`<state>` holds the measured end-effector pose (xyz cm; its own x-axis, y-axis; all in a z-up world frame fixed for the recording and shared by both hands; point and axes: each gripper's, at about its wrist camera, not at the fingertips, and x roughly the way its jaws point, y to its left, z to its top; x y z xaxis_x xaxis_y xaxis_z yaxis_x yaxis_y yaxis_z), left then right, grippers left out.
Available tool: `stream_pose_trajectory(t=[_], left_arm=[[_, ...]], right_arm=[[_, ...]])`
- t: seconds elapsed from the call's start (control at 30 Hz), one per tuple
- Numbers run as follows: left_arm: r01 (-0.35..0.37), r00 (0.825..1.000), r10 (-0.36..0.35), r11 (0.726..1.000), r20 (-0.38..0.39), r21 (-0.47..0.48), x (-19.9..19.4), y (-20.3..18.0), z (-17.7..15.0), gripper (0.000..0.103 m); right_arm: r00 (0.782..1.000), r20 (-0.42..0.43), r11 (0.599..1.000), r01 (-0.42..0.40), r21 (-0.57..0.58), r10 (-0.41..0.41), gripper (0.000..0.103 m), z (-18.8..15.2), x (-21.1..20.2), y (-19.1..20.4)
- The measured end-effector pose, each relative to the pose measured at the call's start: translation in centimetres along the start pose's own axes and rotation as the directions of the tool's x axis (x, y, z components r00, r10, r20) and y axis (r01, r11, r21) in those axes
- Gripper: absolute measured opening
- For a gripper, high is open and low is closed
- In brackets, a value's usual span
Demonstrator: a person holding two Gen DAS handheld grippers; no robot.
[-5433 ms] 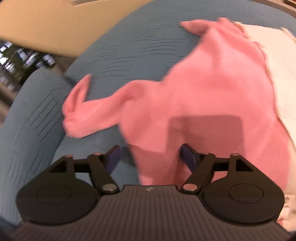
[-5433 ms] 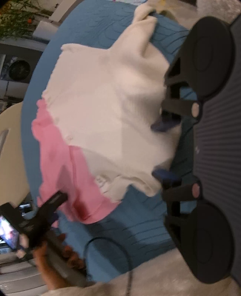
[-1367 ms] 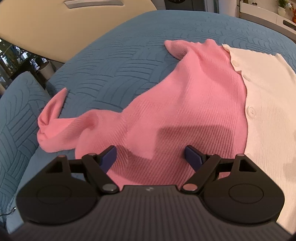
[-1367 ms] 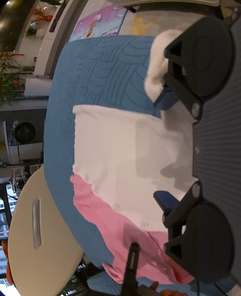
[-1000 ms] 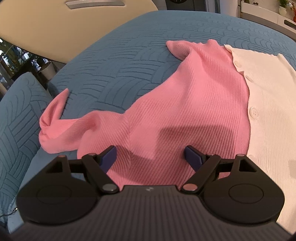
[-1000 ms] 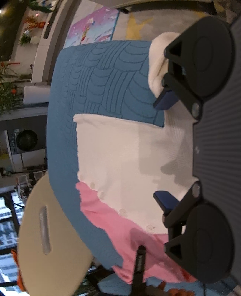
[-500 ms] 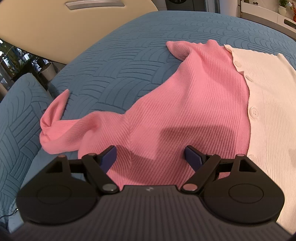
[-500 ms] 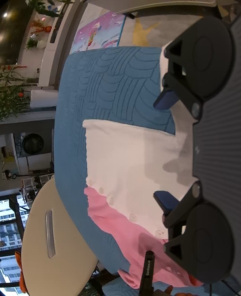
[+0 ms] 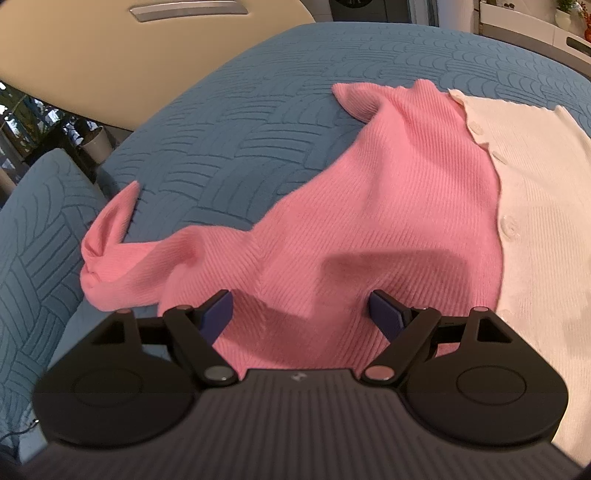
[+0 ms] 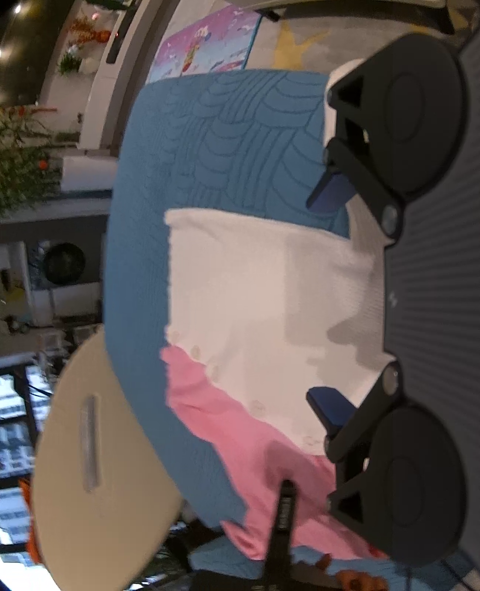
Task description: Fold clothes
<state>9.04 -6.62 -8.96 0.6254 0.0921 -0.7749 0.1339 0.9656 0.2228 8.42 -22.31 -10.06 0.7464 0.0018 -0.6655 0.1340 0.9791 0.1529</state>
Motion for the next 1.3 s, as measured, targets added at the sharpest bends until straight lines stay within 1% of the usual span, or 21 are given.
stream_pose_trajectory(t=[0.1,0.17,0.2,0.27,0.33,0.37,0.43,0.5,0.57,0.6,0.67,0.77,0.8,0.93,1.0,1.07,1.13,1.17,1.23,1.27,1.3], left_arm=[[-0.014,1.0,0.014,0.999,-0.006,-0.04,0.3,1.2,0.2,0.082],[-0.048,0.999,0.047,0.996,-0.017,-0.08,0.8,2.4,0.4,0.082],[-0.049,0.999,0.046,0.994,-0.026,-0.101,1.1,3.0,0.4,0.085],[-0.055,0.998,0.048,0.988,-0.05,-0.144,1.8,4.1,0.5,0.085],[-0.064,0.996,0.051,0.98,-0.075,-0.186,2.4,4.9,0.5,0.086],[-0.076,0.994,0.058,0.974,-0.092,-0.214,2.8,5.6,0.4,0.088],[-0.104,0.99,0.071,0.953,-0.121,-0.286,3.4,7.1,0.1,0.09],[-0.12,0.989,0.087,0.947,-0.121,-0.298,3.2,7.4,0.1,0.09],[-0.14,0.988,0.116,0.95,-0.104,-0.278,2.7,7.0,0.2,0.09],[-0.158,0.986,0.141,0.953,-0.083,-0.258,2.2,6.4,0.3,0.09],[-0.172,0.985,0.167,0.956,-0.04,-0.239,1.3,5.8,0.4,0.09],[-0.184,0.975,0.203,0.965,0.091,-0.188,-0.9,4.1,0.9,0.087],[-0.179,0.972,0.201,0.968,0.121,-0.175,-1.3,3.5,1.2,0.087],[-0.094,0.981,0.116,0.985,0.158,-0.144,-1.1,1.4,3.6,0.087],[-0.044,0.983,0.068,0.99,0.173,-0.138,-0.8,0.3,4.9,0.087],[0.03,0.984,-0.005,0.99,0.175,-0.141,-0.2,-0.3,5.6,0.087],[0.091,0.984,-0.066,0.984,0.164,-0.151,0.9,-0.6,5.8,0.087],[0.102,0.987,-0.082,0.983,0.136,-0.152,1.7,-0.7,5.7,0.087],[0.099,0.995,-0.096,0.983,0.029,-0.156,4.2,-0.6,5.5,0.088],[0.096,0.995,-0.098,0.982,-0.004,-0.161,5.1,-0.4,5.4,0.09],[0.091,0.996,-0.093,0.981,-0.003,-0.173,5.5,0.1,5.2,0.093]], right_arm=[[1.0,0.005,1.0,-0.003,-0.022,0.003,0.102,-0.2,-0.2,0.5],[1.0,-0.005,0.999,-0.007,-0.032,0.007,0.102,-0.3,-0.1,0.6],[1.0,-0.013,0.999,-0.008,-0.036,0.008,0.102,-0.3,0.0,0.7],[0.999,-0.036,0.999,-0.007,-0.049,0.006,0.102,-0.4,0.3,0.9],[0.999,-0.054,0.998,-0.005,-0.062,0.002,0.102,-0.5,0.5,1.0],[0.998,-0.056,0.998,-0.002,-0.065,-0.001,0.102,-0.5,0.6,1.0],[0.999,-0.043,0.998,0.007,-0.066,-0.01,0.102,-0.2,0.4,1.0],[0.999,-0.031,0.998,0.006,-0.064,-0.008,0.102,0.2,0.3,0.9],[1.0,-0.012,0.998,0.006,-0.07,-0.007,0.102,1.0,0.3,0.7],[1.0,-0.004,0.997,0.011,-0.074,-0.011,0.102,1.3,0.3,0.5],[1.0,0.011,0.996,0.026,-0.08,-0.026,0.102,2.0,0.5,0.2],[0.999,0.024,0.995,0.05,-0.091,-0.048,0.102,3.1,1.1,-0.4],[0.998,0.025,0.994,0.051,-0.096,-0.049,0.102,3.5,1.4,-0.6],[0.997,0.043,0.993,0.062,-0.099,-0.058,0.102,5.7,2.9,-1.5],[0.996,0.042,0.993,0.085,-0.08,-0.082,0.102,7.1,4.5,-2.3],[0.997,0.01,0.996,0.075,-0.043,-0.075,0.102,7.9,6.6,-3.3],[0.997,-0.056,0.999,0.05,-0.002,-0.05,0.101,7.8,8.4,-4.0],[0.996,-0.08,0.999,0.042,0.012,-0.041,0.101,7.7,8.9,-4.3],[0.989,-0.151,0.998,0.005,0.07,0.006,0.101,7.5,9.9,-5.0],[0.984,-0.175,0.996,-0.007,0.092,0.024,0.101,7.3,10.3,-5.2],[0.983,-0.181,0.995,-0.002,0.099,0.02,0.101,7.2,10.4,-5.3]])
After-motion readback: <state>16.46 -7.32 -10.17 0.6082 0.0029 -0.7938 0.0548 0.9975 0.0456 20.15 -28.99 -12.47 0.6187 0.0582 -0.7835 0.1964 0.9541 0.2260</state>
